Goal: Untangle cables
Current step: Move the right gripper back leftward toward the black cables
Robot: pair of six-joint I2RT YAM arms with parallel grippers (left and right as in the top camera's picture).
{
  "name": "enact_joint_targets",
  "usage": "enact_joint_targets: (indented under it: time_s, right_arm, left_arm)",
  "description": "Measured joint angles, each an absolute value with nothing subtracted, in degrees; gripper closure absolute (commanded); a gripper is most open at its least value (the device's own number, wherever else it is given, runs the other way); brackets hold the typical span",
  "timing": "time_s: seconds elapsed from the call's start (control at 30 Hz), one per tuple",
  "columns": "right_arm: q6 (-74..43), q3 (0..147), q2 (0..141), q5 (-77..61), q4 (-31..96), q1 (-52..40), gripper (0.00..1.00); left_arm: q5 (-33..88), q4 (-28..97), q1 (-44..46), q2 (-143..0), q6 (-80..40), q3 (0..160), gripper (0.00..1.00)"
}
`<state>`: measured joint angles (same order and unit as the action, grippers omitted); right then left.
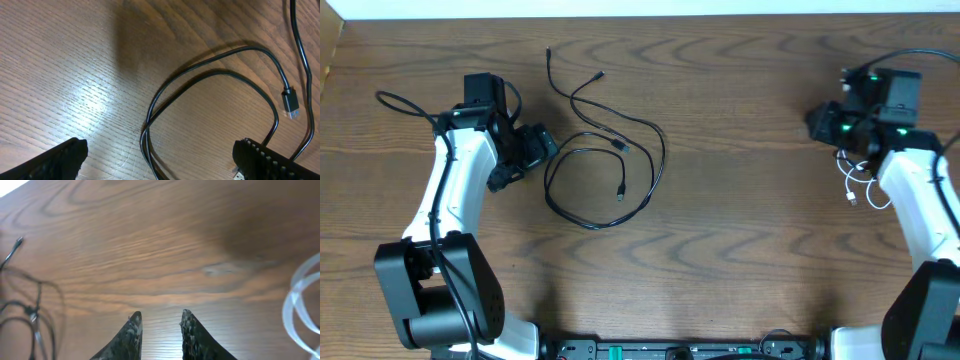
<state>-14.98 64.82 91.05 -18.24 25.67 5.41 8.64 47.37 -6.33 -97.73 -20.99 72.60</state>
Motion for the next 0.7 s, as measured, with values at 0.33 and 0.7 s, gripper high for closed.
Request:
enact_joint_targets:
  time_s: [0.33, 0.7]
  right_arm:
    - [-15.11, 64.82, 91.09, -18.55, 23.42, -5.06, 0.75]
    - [-15.38, 64.82, 91.11, -18.63, 22.87, -15.16, 0.72]
  left_arm:
    - [8.64, 47.37, -6.33, -97.73, -20.99, 72.6, 0.02]
    - [8.64, 47.37, -6.33, -97.73, -20.99, 72.6, 0.02]
